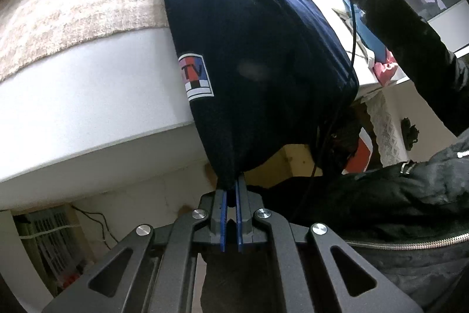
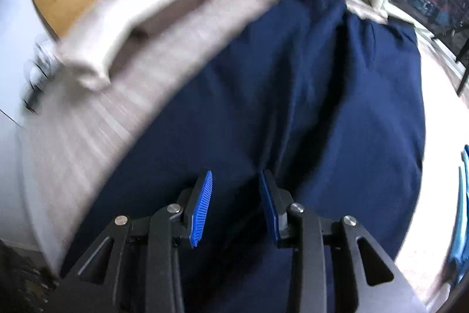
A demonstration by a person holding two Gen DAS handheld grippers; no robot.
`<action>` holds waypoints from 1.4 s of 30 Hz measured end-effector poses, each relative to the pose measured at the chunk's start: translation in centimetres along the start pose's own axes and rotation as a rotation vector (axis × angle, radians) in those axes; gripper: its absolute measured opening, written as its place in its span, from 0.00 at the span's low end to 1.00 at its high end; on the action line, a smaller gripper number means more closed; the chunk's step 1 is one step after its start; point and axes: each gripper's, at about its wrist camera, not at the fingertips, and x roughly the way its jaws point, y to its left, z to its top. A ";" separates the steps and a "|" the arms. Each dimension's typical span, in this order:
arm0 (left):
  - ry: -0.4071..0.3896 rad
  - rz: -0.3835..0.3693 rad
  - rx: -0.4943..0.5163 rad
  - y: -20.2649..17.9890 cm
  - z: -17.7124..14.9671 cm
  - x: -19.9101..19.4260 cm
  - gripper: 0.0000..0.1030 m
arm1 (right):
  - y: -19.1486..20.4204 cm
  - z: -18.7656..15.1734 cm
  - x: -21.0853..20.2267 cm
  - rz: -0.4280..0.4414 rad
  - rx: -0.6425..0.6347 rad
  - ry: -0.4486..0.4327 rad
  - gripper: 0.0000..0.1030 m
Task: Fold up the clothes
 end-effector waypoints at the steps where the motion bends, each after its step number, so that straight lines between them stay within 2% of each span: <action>1: 0.003 0.002 0.008 0.0 -0.1 0.0 0.04 | -0.7 -0.5 -1.2 -0.026 0.030 0.003 0.28; 2: 0.004 0.001 0.016 0.0 -0.2 -0.1 0.04 | -1.5 -1.0 -2.5 -0.021 0.068 -0.001 0.28; 4: 0.005 0.000 0.031 -0.1 -0.5 -0.2 0.05 | -3.2 -4.6 -7.7 0.043 0.175 -0.070 0.33; 5: 0.000 0.004 0.038 -0.1 -0.7 -0.3 0.05 | -4.1 -6.7 -10.5 0.081 0.232 -0.112 0.42; 6: -0.004 0.004 0.041 -0.1 -1.0 -0.4 0.06 | -4.5 -9.3 -12.9 0.109 0.290 -0.148 0.56; 7: -0.003 -0.002 0.039 0.0 -1.1 -0.5 0.06 | -4.4 -12.0 -14.5 0.135 0.341 -0.171 0.61; 9: -0.004 -0.002 0.047 0.1 -0.9 -0.5 0.10 | -3.7 -18.0 -17.1 0.182 0.433 -0.189 0.62; 12: -0.006 -0.003 0.060 0.3 -0.6 -0.5 0.18 | -2.0 -27.4 -18.3 0.147 0.570 -0.128 0.62; 15: -0.008 -0.004 0.073 0.5 -0.3 -0.4 0.21 | -0.5 -31.9 -17.4 0.161 0.621 -0.074 0.62; 18: -0.011 -0.005 0.086 0.7 0.0 -0.4 0.24 | 0.2 -33.5 -15.4 0.183 0.615 -0.023 0.62; 21: -0.008 -0.026 0.096 0.9 0.8 -0.1 0.27 | 0.3 -33.6 -13.6 0.177 0.567 -0.003 0.62; 26: 0.018 -0.044 0.120 0.6 1.3 0.8 0.29 | 0.0 -33.7 -10.9 0.238 0.534 0.022 0.62; 29: 0.020 -0.066 0.111 0.7 1.6 1.0 0.27 | -0.2 -33.3 -9.9 0.267 0.504 0.023 0.62; 30: 0.012 -0.074 0.112 0.6 1.6 0.9 0.21 | 0.0 -33.3 -9.7 0.288 0.495 0.026 0.62; 31: 0.006 -0.081 0.115 0.5 1.7 0.8 0.09 | 0.2 -33.2 -9.5 0.308 0.485 0.028 0.62; 32: 0.005 -0.081 0.128 0.2 1.7 0.7 0.05 | 0.4 -33.2 -9.4 0.321 0.478 0.031 0.60; 33: 0.004 -0.080 0.141 0.0 1.7 0.6 0.00 | 0.5 -33.3 -9.3 0.326 0.472 0.037 0.45; 34: 0.002 -0.080 0.154 -0.2 1.7 0.5 0.00 | 0.6 -33.4 -9.2 0.328 0.466 0.048 0.33; 35: 0.001 -0.079 0.167 -0.4 1.7 0.4 0.00 | 0.8 -33.4 -9.1 0.329 0.459 0.061 0.11; 36: 0.000 -0.078 0.179 -0.6 1.7 0.3 0.00 | 0.8 -33.5 -9.1 0.324 0.454 0.068 0.06; 41: -0.051 -0.095 0.216 -1.9 1.5 -2.6 0.00 | 1.1 -33.1 -13.4 0.303 0.414 -0.004 0.06; 42: -0.054 -0.101 0.219 -1.9 1.4 -2.9 0.02 | 1.0 -33.2 -13.9 0.278 0.408 -0.004 0.11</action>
